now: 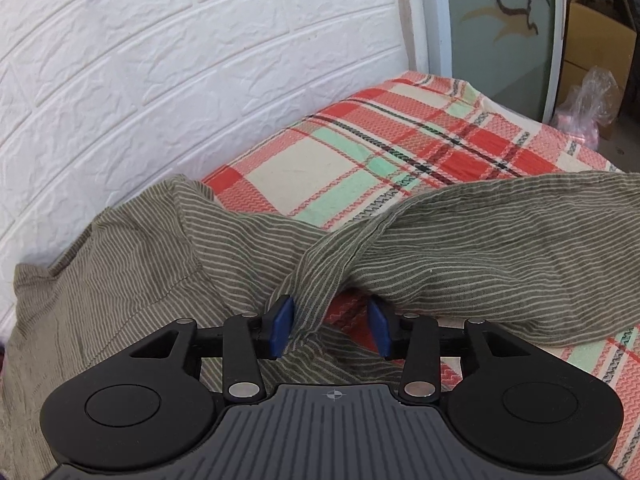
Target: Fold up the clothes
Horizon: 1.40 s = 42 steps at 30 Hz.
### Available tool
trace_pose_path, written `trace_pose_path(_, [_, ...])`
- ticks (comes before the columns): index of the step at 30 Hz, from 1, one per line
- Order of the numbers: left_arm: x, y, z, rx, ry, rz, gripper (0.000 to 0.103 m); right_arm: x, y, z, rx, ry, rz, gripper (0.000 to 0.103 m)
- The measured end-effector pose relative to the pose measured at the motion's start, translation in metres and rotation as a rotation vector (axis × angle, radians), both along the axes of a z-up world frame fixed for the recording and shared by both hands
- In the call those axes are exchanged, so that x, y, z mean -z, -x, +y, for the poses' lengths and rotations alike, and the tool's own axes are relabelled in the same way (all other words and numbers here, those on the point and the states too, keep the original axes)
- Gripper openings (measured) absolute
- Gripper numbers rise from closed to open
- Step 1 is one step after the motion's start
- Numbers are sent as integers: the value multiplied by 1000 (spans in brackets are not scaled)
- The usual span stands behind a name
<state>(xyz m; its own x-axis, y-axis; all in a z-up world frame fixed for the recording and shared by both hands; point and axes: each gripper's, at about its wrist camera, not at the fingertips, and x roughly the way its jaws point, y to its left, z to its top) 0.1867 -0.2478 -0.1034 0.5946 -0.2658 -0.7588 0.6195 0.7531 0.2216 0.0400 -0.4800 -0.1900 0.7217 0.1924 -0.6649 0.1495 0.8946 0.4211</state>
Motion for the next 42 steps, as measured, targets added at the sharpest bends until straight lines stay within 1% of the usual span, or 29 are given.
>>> trace_pose_path(1, [0,-1,1,-1,-1,6,33,2,-2,2,-28,-8,7,38])
trace_pose_path(2, [1,-3,1,-6,-2,11,11,0,-2,5,-54,-14,12,5])
trace_pose_path(3, [0,-6,3,-15,4,18,4,-2,-1,7,-78,-21,16,6])
trace_pose_path(5, [-2,-12,7,-40,37,36,2,-20,17,17,-125,35,-62,6])
trace_pose_path(7, [-8,-17,11,-73,88,54,1,-40,37,27,-172,100,-151,6])
trace_pose_path(9, [-12,-19,11,-87,118,61,1,-60,57,38,-218,164,-239,6])
trace_pose_path(13, [-17,-19,3,-84,128,48,1,-100,97,59,-310,293,-417,6])
trace_pose_path(16, [-13,-20,0,-88,116,65,2,-129,127,75,-379,390,-550,6])
trace_pose_path(17, [-10,-20,0,-89,108,72,2,-120,134,82,-419,396,-518,6])
trace_pose_path(21, [0,-15,12,-70,63,83,3,-65,161,115,-591,391,-315,6])
trace_pose_path(23, [0,-10,18,-55,40,75,8,-37,174,131,-675,386,-212,6])
trace_pose_path(24, [-2,-8,20,-49,26,73,11,-23,181,139,-716,384,-160,9])
trace_pose_path(25, [-3,-6,22,-43,13,70,20,-17,183,139,-711,345,-131,10])
trace_pose_path(26, [-5,-3,24,-37,0,68,35,-15,179,139,-704,290,-96,12])
trace_pose_path(27, [-6,-1,27,-31,-13,65,42,-15,178,136,-706,236,-66,23])
trace_pose_path(28, [-9,2,29,-25,-22,67,52,-18,180,132,-699,210,-67,30])
trace_pose_path(29, [-12,5,31,-14,-23,69,56,-22,182,129,-689,190,-75,37])
trace_pose_path(31, [-20,12,35,9,-18,68,56,-33,186,119,-646,183,-115,38])
trace_pose_path(33, [-28,18,37,22,-14,60,57,-43,186,101,-562,141,-156,39])
trace_pose_path(34, [-32,21,37,26,-1,63,57,-46,183,91,-503,118,-174,40])
trace_pose_path(35, [-36,24,36,27,22,74,57,-48,178,82,-434,101,-187,46])
trace_pose_path(36, [-40,27,34,30,47,85,57,-46,171,74,-373,89,-182,49])
trace_pose_path(37, [-43,30,31,34,71,92,58,-42,164,66,-316,77,-174,50])
trace_pose_path(38, [-45,34,27,39,89,97,59,-38,155,59,-283,64,-159,50])
trace_pose_path(40, [-46,41,15,55,112,108,62,-24,137,49,-273,16,-131,49])
trace_pose_path(42, [-43,49,3,85,120,124,62,-12,119,44,-271,-62,-101,49])
